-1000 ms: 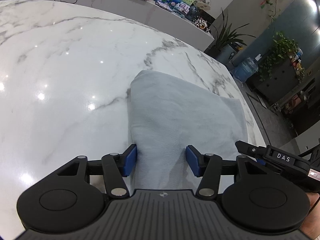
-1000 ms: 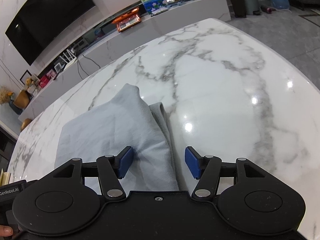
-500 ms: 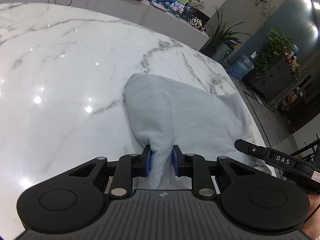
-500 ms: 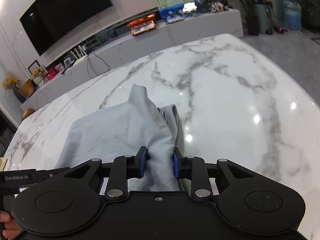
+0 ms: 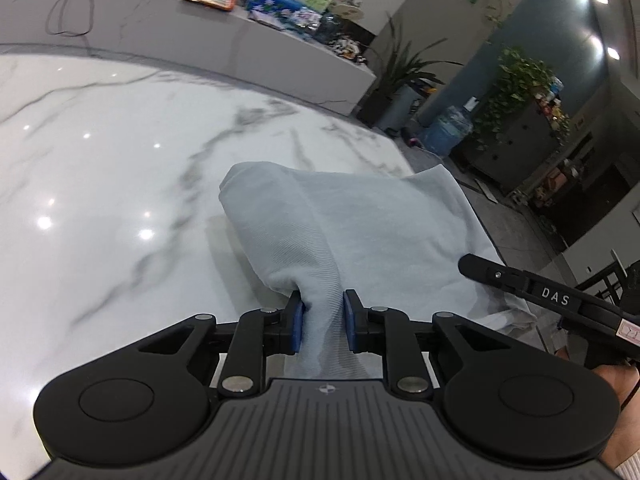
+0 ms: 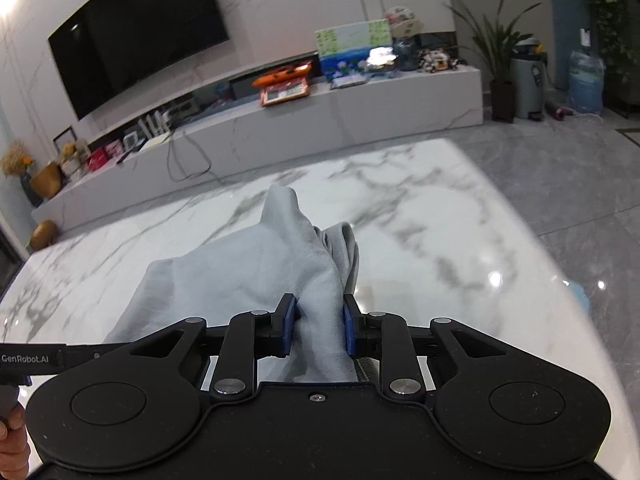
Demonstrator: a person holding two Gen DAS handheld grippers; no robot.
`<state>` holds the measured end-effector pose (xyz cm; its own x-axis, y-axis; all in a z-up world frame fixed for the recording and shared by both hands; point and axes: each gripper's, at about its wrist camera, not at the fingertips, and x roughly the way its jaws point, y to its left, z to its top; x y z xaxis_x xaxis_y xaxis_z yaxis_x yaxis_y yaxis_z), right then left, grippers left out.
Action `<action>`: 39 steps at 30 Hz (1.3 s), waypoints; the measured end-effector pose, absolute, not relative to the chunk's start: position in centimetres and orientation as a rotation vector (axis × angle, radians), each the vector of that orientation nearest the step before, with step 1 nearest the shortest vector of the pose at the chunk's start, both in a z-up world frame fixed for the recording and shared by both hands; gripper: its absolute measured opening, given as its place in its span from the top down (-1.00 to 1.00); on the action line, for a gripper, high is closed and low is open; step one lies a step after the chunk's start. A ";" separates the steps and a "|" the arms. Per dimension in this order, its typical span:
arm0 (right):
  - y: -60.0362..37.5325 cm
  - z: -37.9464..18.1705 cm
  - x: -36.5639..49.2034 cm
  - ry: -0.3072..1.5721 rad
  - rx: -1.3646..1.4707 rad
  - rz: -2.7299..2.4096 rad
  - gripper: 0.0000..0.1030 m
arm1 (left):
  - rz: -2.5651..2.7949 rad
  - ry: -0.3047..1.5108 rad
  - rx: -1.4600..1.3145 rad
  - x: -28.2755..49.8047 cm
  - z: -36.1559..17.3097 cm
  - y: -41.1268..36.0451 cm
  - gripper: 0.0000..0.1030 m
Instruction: Fold clothes
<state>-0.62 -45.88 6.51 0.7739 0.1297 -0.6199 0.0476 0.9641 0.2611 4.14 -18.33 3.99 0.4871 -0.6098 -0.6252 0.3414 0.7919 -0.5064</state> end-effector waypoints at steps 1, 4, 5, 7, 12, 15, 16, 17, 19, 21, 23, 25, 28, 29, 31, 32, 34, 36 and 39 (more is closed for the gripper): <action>-46.8 6.6 -0.4 0.678 0.273 0.036 0.58 | -0.608 0.893 -0.334 4.6 3.9 -19.5 0.64; -49.7 6.7 0.0 0.656 0.275 0.001 0.60 | -0.648 0.905 -0.329 5.6 3.6 -22.6 0.64; -50.7 6.5 0.0 0.652 0.284 -0.011 0.62 | -0.659 0.908 -0.326 5.8 3.5 -23.5 0.64; -52.8 6.2 -0.1 0.643 0.304 -0.029 0.75 | -0.687 0.918 -0.319 6.2 3.1 -25.5 0.65; -57.1 4.6 -0.2 0.668 0.331 -0.079 0.75 | -0.727 0.959 -0.296 6.5 1.2 -29.4 0.65; -59.0 3.7 -0.7 0.686 0.367 -0.106 0.75 | -0.743 0.974 -0.285 6.4 0.4 -31.1 0.65; -59.2 3.5 -0.9 0.688 0.373 -0.111 0.75 | -0.745 0.974 -0.279 6.3 0.3 -31.4 0.65; -60.0 3.0 -1.2 0.695 0.389 -0.124 0.75 | -0.746 0.975 -0.273 6.2 0.2 -31.7 0.65; -60.7 2.5 -1.4 0.700 0.405 -0.132 0.75 | -0.742 0.978 -0.261 6.0 0.2 -32.1 0.65; -61.0 2.1 -1.6 0.701 0.419 -0.137 0.75 | -0.727 0.984 -0.248 5.9 0.2 -32.4 0.65; -61.1 1.7 -1.6 0.704 0.422 -0.141 0.75 | -0.712 0.986 -0.236 5.7 -0.1 -32.5 0.63; -60.9 1.3 -1.6 0.711 0.411 -0.148 0.73 | -0.703 0.983 -0.225 5.5 -0.3 -32.6 0.60; -60.4 0.9 -1.5 0.724 0.383 -0.161 0.64 | -0.689 0.978 -0.207 5.2 -0.8 -32.7 0.52; -60.3 0.8 -1.5 0.727 0.373 -0.165 0.62 | -0.684 0.977 -0.202 5.1 -0.9 -32.7 0.50; -60.0 0.8 -1.6 0.731 0.342 -0.174 0.43 | -0.676 0.974 -0.179 5.0 -0.1 -32.8 0.46; -59.9 0.8 -1.7 0.733 0.324 -0.182 0.33 | -0.669 0.977 -0.176 4.9 0.1 -32.8 0.39; -59.7 1.2 -2.0 0.713 0.296 -0.201 0.30 | -0.654 0.968 -0.182 4.5 0.8 -32.4 0.38; -59.6 1.9 -2.6 0.676 0.285 -0.209 0.29 | -0.643 0.902 -0.179 3.3 2.0 -31.8 0.38; -59.4 3.9 -4.9 0.563 0.262 -0.156 0.29 | -0.660 0.817 -0.160 1.4 3.7 -31.6 0.36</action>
